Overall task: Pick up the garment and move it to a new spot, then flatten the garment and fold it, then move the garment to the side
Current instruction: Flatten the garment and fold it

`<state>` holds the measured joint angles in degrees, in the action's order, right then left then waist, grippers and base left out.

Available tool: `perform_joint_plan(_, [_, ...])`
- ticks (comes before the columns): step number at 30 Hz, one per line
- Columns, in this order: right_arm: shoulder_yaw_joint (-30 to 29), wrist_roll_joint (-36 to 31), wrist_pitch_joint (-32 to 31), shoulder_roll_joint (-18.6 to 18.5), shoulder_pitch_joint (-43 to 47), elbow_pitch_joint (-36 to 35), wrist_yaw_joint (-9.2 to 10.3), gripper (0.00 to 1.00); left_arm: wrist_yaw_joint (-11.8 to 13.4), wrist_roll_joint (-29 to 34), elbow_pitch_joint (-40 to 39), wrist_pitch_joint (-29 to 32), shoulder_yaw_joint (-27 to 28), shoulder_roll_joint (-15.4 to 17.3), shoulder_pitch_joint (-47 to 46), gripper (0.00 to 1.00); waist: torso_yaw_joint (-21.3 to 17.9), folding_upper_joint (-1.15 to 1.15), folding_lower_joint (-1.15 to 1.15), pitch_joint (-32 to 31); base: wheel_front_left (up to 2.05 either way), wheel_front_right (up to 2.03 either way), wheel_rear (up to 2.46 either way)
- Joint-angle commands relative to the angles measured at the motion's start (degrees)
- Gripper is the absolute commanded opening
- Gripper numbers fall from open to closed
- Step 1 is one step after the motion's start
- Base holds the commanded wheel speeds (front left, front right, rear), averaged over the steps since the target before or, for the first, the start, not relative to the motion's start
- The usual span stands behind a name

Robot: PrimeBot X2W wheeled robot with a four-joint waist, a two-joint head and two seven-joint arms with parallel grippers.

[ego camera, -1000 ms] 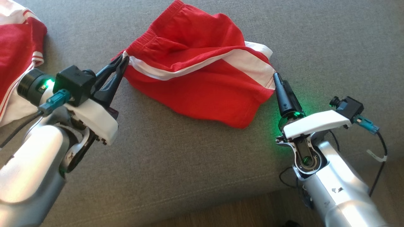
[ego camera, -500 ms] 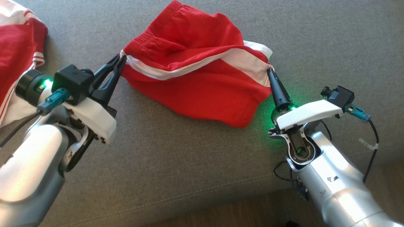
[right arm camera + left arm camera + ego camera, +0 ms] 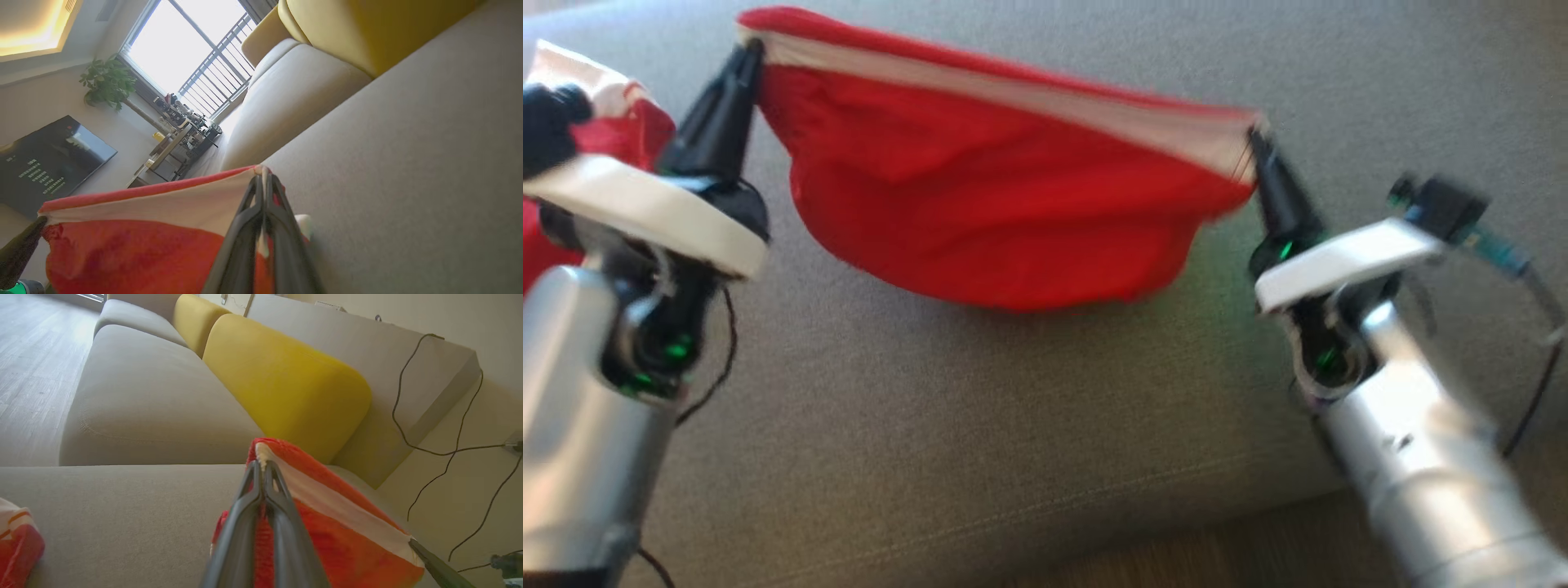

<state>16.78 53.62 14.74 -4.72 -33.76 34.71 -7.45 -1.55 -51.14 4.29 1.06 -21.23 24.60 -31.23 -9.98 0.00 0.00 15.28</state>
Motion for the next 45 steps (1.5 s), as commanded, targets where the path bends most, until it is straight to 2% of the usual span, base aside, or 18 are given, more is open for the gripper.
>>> perform_joint_plan(1, [-0.11,-0.93,-0.17,-0.58,-3.24,-2.62,-0.03,0.00,-0.03,-1.35,-1.35,0.49,3.82,1.79,-4.10,0.00,-0.48,0.00,0.00,-1.61,0.00,0.00,0.00])
perform_joint_plan(8, [-6.43,-6.05,-5.54,-4.79,-11.50,-6.78,-0.03,0.00,1.50,-10.83,1.47,5.54,8.70,0.30,-9.11,0.00,-0.75,0.00,0.00,-6.62,0.00,0.00,0.00])
perform_joint_plan(10, [-8.28,-8.15,-9.07,-6.30,-13.94,-8.19,-0.03,0.00,2.49,-14.23,1.80,9.13,9.35,-0.11,-11.05,0.00,-0.59,0.00,0.00,-7.88,0.00,0.00,0.00])
perform_joint_plan(14, [-9.74,-10.62,-13.96,-6.36,-18.38,-7.91,-0.03,0.00,3.73,-16.71,3.40,13.53,8.86,-0.47,-14.39,0.00,-0.55,0.00,0.00,-8.33,0.00,0.00,0.00])
perform_joint_plan(17, [-10.09,-13.21,-16.33,-5.94,-23.23,-5.46,-0.03,0.00,4.50,-16.69,5.84,14.59,8.40,-1.19,-18.41,0.00,-0.75,0.00,0.00,-7.19,0.00,0.00,0.00])
perform_joint_plan(19, [-10.53,-15.20,-16.60,-5.33,-27.01,-2.73,-0.03,0.00,3.96,-15.93,7.69,14.69,7.64,-1.77,-21.97,0.00,-1.12,0.00,0.00,-5.40,0.00,0.00,0.00])
perform_joint_plan(23, [-11.32,-18.45,-13.74,-3.92,-34.55,3.82,-0.03,0.00,0.88,-12.25,12.99,13.85,4.72,-2.54,-29.88,0.00,-1.84,0.00,0.00,-1.06,0.00,0.00,0.00])
perform_joint_plan(24, [-11.32,-18.45,-13.74,-3.92,-34.55,3.82,-0.03,0.00,0.88,-12.25,12.99,13.85,4.72,-2.54,-29.88,0.00,-1.84,0.00,0.00,-1.06,0.00,0.00,0.00])
perform_joint_plan(29, [-12.50,-19.91,-4.47,-2.26,-43.72,10.46,-0.03,0.00,-3.29,-6.52,20.42,5.38,3.37,-4.69,-41.27,0.00,-3.03,0.00,0.00,5.36,0.00,0.00,0.00])
perform_joint_plan(32, [-11.67,-17.77,-1.18,-1.97,-48.03,9.32,-0.03,0.00,-5.19,-4.67,22.18,-2.15,3.12,-6.57,-47.43,0.00,-3.18,0.00,0.00,9.27,0.00,0.00,0.00])
perform_joint_plan(35, [-10.40,-17.02,-0.02,-3.32,-49.20,6.60,-0.03,0.00,-5.84,-3.32,21.22,-7.62,0.12,-6.64,-49.75,0.00,-2.80,0.00,0.00,11.91,0.00,0.00,0.00])
perform_joint_plan(40, [-2.19,-15.49,-0.10,-4.72,-41.57,4.90,-0.03,0.00,-5.91,-5.20,16.20,-13.33,-11.15,-2.25,-39.90,0.00,-1.61,0.00,0.00,12.14,0.00,0.00,0.00])
perform_joint_plan(45, [5.71,-13.14,-2.24,-7.66,-32.10,4.68,-0.03,0.00,-5.92,-7.06,13.24,-15.83,-19.07,2.11,-27.40,0.00,-0.89,0.00,0.00,11.69,0.00,0.00,0.00])
